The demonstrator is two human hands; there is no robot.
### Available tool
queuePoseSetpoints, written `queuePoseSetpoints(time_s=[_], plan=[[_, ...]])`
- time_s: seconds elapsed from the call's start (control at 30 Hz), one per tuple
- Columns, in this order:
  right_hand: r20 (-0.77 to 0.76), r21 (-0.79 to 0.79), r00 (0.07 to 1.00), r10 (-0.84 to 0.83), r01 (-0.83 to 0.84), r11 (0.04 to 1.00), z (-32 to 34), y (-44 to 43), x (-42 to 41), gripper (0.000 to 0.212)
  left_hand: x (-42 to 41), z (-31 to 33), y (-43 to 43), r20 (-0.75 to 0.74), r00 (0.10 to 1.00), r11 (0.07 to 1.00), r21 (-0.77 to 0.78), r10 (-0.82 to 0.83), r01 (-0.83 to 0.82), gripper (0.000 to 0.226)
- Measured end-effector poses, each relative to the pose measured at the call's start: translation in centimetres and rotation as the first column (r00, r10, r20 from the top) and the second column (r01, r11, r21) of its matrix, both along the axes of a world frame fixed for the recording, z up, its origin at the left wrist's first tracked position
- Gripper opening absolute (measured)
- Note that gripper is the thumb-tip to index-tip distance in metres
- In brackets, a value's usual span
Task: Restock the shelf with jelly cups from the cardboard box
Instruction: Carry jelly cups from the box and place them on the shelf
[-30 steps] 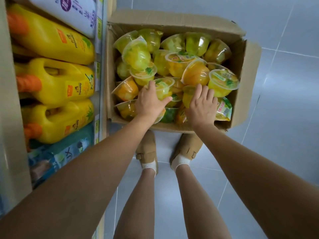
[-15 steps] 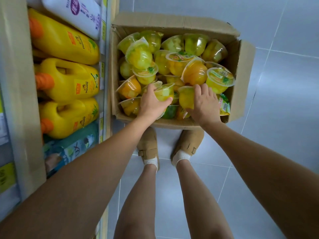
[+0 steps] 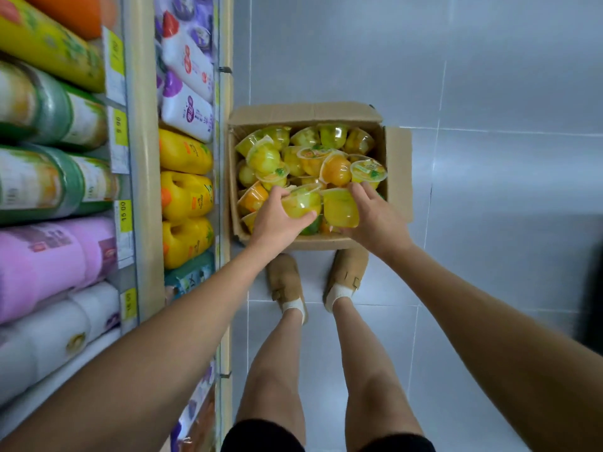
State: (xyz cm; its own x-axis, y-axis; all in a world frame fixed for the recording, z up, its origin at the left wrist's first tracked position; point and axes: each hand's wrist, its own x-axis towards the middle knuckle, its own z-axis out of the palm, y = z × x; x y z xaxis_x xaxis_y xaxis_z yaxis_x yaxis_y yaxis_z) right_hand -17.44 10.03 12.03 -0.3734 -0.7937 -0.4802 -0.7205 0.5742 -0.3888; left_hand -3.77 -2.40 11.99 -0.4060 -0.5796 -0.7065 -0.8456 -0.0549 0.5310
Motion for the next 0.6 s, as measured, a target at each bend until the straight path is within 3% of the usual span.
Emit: queuePoseSetpoints(time_s=[0.13,0.27,0.47,0.6], plan=[[0.106,-0.095,0.982,-0.156,0.166,0.982,7.1,1.4,0.5,0.079,-0.2,6.7,0.1,-0.019,0.998,0.998,-0.016,-0.059,0.058,0.054],[0.286,-0.110,0.902,-0.323,0.366,0.924,15.1,2.9,0.9,0.082,-0.5,14.2,0.1,-0.064,0.987,0.989,0.008,-0.148,0.149,0.049],[0.412,-0.116,0.735,-0.538,0.628,0.770,25.1,5.0,1.3,0.084,-1.8,24.2,1.6,-0.155,0.958,0.971,-0.034,-0.240,0.237,0.047],[0.529,-0.144,0.586,-0.614,0.775,0.615,29.1,7.3,1.7,0.062,-2.9,28.9,3.2,-0.222,0.918,0.944,-0.080,-0.329,0.319,0.050]])
